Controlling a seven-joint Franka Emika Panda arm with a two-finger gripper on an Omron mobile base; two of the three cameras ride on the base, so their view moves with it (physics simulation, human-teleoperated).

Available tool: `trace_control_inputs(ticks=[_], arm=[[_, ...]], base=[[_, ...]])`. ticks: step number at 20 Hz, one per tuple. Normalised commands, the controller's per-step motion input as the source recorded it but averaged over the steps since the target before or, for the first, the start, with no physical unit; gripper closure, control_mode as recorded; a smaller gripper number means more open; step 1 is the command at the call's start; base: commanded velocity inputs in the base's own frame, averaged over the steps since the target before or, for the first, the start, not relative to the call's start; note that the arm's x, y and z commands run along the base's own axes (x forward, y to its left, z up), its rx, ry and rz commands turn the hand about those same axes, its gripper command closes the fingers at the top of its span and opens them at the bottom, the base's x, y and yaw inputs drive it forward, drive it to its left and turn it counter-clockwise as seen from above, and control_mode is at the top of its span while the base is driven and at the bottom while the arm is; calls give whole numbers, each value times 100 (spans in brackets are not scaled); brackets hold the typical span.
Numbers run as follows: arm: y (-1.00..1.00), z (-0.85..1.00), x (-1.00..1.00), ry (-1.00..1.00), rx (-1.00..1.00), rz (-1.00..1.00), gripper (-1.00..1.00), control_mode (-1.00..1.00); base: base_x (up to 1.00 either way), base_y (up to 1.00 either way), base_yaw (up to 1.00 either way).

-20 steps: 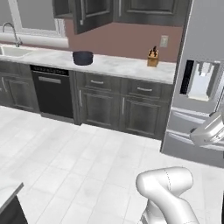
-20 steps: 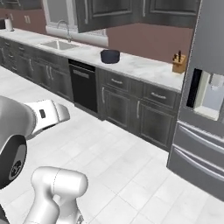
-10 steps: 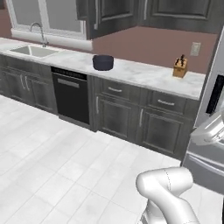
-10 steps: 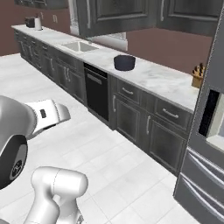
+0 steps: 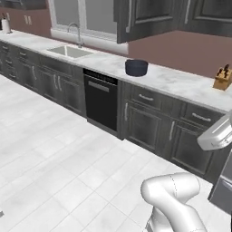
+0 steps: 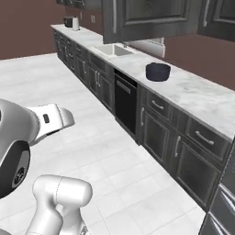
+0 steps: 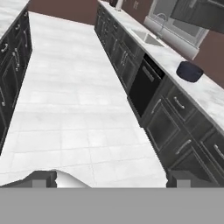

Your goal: Pick the kettle from the cabinet and place it on a stove burner. Then pick the pot from the counter and place it on another stove burner. Finally, turn both burners on.

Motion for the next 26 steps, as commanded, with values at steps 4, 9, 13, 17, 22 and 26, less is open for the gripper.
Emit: trace_control_inputs(ticks=[4,9,13,17,22,26], arm=[[0,0,0,0,0,0,-100,100],[0,0,0,0,0,0,-100,100],[0,0,0,0,0,0,-100,100],[0,0,0,0,0,0,-100,100],[0,0,0,0,0,0,-100,100],[0,0,0,0,0,0,-100,100]], base=[[37,14,31],[44,18,29],[74,7,30],[87,0,29],[86,-4,25],[84,-10,18]])
